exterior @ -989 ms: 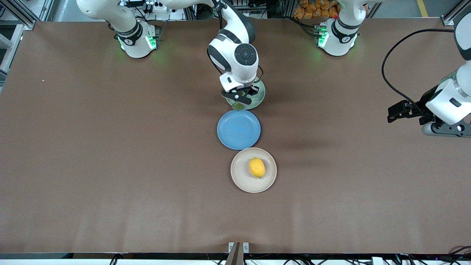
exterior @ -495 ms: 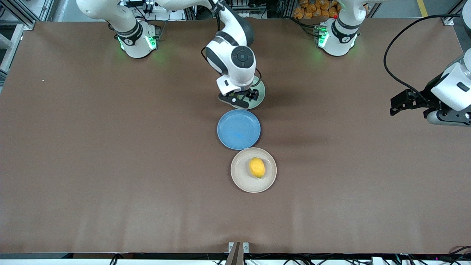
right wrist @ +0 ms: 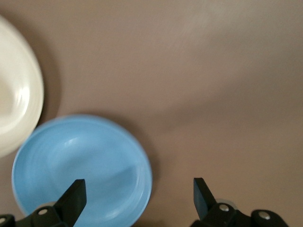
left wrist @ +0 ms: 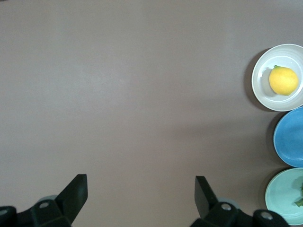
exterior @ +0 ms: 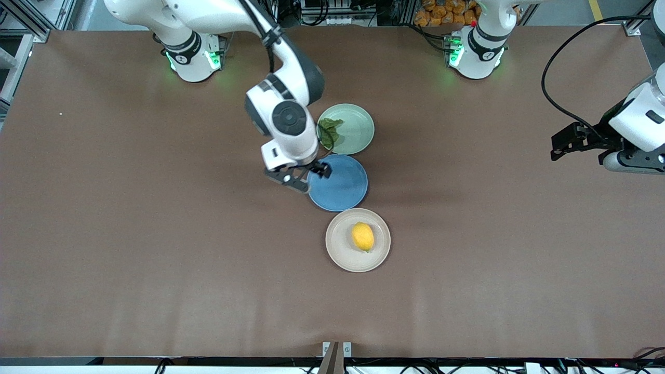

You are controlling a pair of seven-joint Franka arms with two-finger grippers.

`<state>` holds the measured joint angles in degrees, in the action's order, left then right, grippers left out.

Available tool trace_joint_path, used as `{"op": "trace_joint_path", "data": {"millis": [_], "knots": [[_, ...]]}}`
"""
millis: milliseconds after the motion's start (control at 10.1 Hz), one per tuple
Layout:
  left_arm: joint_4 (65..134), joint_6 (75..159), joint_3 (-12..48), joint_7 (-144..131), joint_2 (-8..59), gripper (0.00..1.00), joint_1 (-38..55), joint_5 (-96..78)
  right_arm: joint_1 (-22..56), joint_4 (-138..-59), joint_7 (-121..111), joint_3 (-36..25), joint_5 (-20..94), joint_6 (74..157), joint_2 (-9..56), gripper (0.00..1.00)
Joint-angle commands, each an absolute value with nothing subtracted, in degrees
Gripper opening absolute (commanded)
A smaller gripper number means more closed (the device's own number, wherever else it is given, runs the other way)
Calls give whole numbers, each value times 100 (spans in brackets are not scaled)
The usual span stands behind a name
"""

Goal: Place lemon and lettuce in plates

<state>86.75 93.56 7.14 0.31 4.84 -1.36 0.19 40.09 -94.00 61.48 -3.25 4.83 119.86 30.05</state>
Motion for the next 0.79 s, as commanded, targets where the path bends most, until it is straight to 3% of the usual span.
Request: {"op": "trace_joint_path", "data": {"millis": [0, 396, 692], "knots": [[8666, 9308, 721, -26, 413, 100, -141, -44, 2879, -9466, 5516, 218, 123, 11892, 2909, 100], [8631, 9316, 729, -9, 475, 100, -184, -70, 1655, -9510, 4030, 272, 36, 11900, 2918, 100], [8631, 9316, 721, -26, 510, 100, -176, -62, 522, -9720, 3483, 650, -445, 11927, 2918, 100]]}}
